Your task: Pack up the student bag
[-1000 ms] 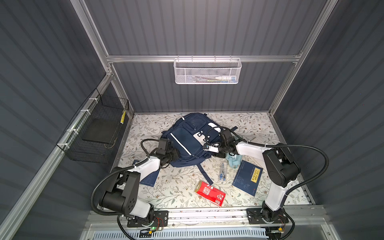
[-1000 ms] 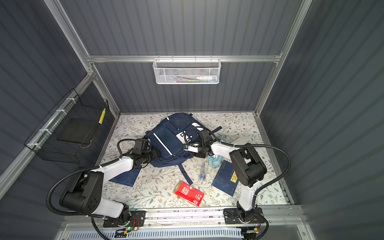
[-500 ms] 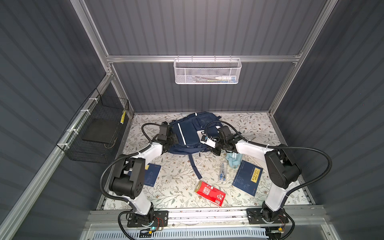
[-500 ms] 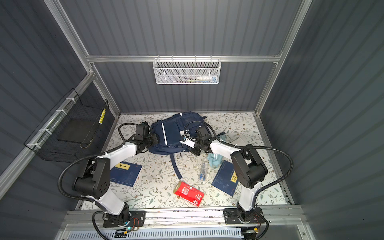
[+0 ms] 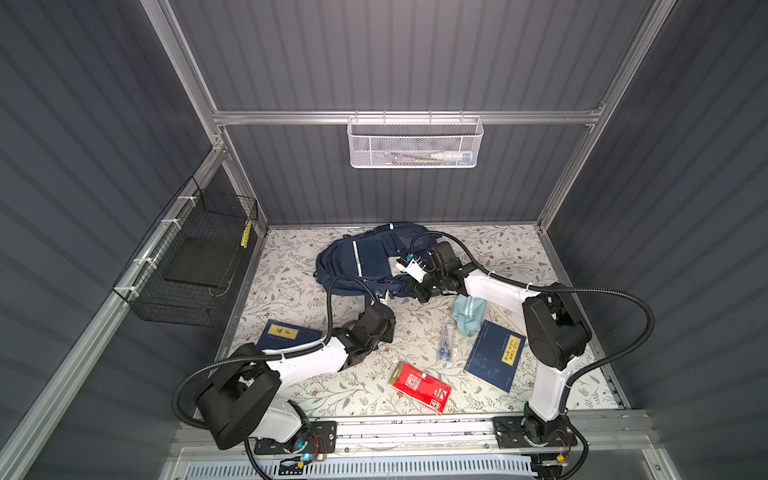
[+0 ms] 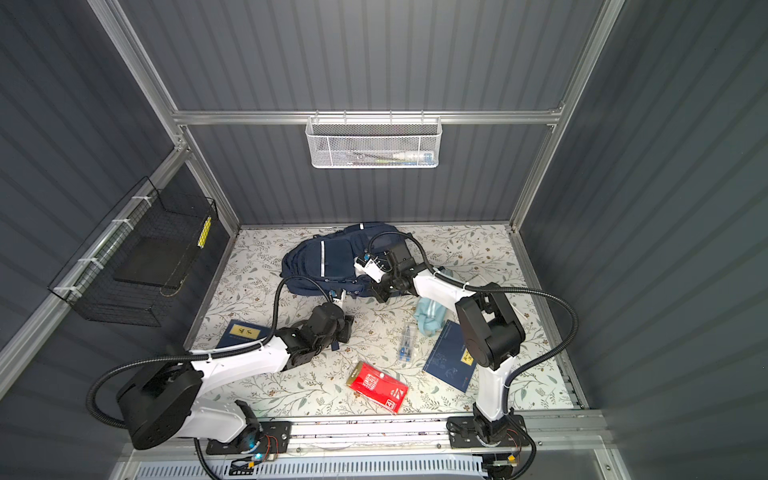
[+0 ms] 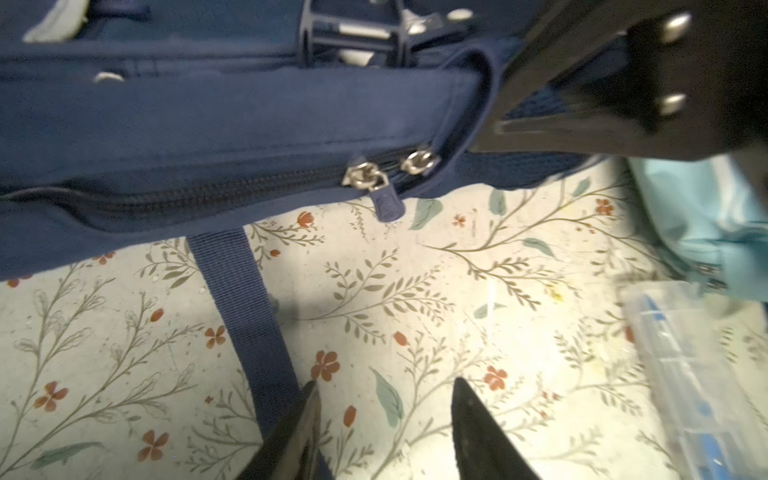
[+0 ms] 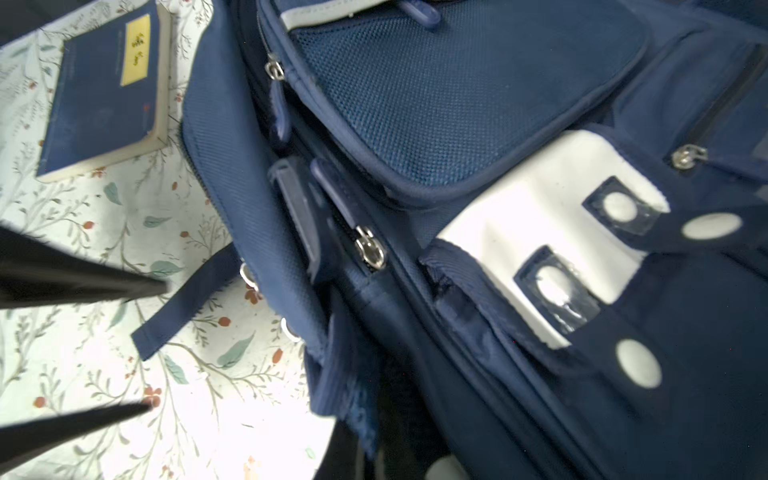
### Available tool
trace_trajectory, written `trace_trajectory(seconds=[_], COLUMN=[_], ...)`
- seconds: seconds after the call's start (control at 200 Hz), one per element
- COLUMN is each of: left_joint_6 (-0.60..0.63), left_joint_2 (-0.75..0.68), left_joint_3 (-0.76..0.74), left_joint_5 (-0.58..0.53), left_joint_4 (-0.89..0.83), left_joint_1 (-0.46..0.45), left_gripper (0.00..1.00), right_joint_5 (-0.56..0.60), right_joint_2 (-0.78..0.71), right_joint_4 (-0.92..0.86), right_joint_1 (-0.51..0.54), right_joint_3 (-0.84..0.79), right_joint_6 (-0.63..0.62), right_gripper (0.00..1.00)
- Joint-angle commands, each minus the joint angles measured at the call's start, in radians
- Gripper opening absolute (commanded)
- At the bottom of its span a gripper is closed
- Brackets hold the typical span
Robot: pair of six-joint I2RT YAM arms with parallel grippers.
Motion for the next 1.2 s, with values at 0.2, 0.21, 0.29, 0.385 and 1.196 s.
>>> trace_trajectory(seconds=[0.2,0.21,0.29,0.385,1.196], left_joint_6=[0.102,0.100,0.090,0.092,-0.069], left_joint_2=[0.164,0.170,0.212,0.233,0.030], left_joint_3=[0.100,0.108,0.153,0.169,0.119], left_joint_5=[-0.164,-0.174,-0.219,-0.229,0.098], left_joint_4=[0.225,0.218,0.177,0.172,-0.080], left_joint_1=[0.002,0.003,0.003,0.004,0.213], left_gripper=[0.59,0.60,0.56,0.30,0.00], right_joint_5=[-0.190,-0.188,-0.179,-0.187,-0.072], right_joint_2=[-0.043,-0.043,-0.043,-0.049,-0.095], right_joint_4=[0.084,0.082,0.070,0.067,0.037], right_joint_1=[0.010,0.009,0.009,0.008,-0.020], right_joint_3=[-0.046,-0.047,-0.050,-0.055,-0.075], right_joint_6=[0.089,0.087,0.079,0.074,0.037], right_gripper=[0.00,0.00,0.00,0.00,0.00])
